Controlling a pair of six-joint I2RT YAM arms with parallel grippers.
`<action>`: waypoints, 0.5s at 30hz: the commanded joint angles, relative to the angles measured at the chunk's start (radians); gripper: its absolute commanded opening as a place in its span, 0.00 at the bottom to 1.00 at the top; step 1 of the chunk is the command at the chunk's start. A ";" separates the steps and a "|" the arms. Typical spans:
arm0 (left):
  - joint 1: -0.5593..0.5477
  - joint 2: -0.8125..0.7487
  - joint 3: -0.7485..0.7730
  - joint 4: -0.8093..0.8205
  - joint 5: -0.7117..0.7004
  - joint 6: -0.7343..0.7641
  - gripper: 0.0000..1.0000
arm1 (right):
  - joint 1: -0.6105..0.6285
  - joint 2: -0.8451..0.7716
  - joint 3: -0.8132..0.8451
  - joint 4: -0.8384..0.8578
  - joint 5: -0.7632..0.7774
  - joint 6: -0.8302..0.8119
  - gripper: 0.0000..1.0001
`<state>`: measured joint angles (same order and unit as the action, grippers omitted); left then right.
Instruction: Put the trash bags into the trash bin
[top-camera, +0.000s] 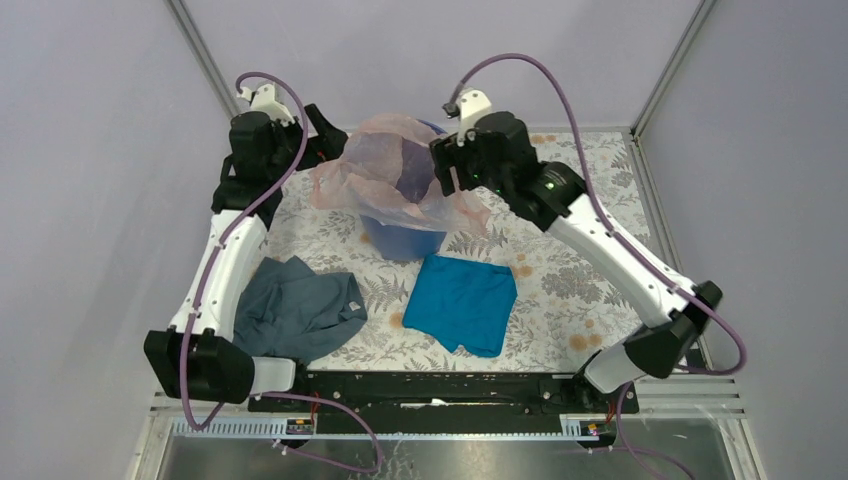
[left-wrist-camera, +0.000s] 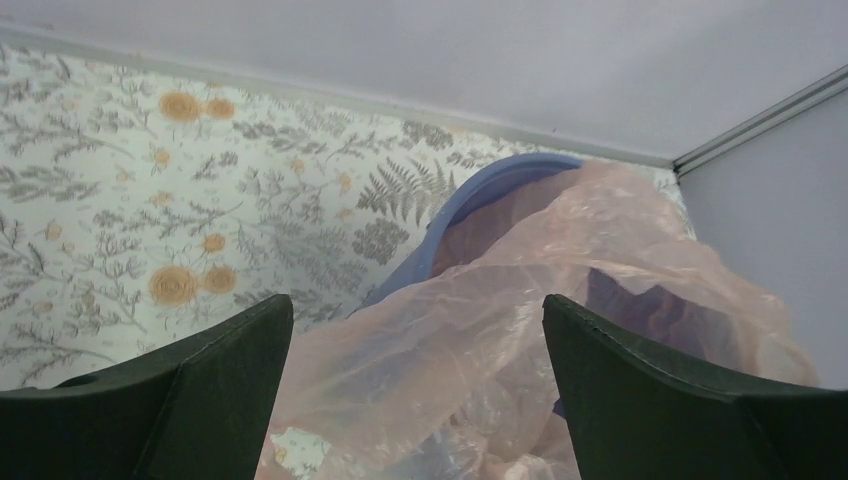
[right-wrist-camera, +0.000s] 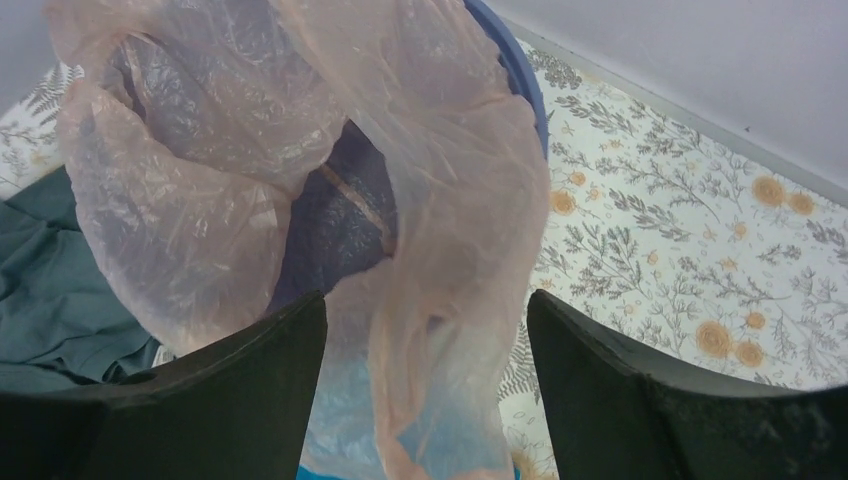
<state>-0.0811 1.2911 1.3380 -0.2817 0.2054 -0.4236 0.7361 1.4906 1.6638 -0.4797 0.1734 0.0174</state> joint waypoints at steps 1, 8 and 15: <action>0.004 -0.011 0.042 0.045 0.004 0.012 0.99 | 0.051 0.082 0.128 -0.083 0.116 -0.060 0.78; 0.068 -0.025 0.003 -0.080 -0.172 -0.107 0.98 | 0.056 0.139 0.159 -0.012 0.272 -0.055 0.27; 0.239 -0.145 -0.193 0.003 -0.057 -0.197 0.99 | -0.003 0.200 0.229 0.047 0.240 -0.065 0.00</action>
<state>0.1230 1.1923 1.1793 -0.3466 0.1009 -0.5602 0.7792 1.6566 1.8038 -0.5014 0.4088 -0.0380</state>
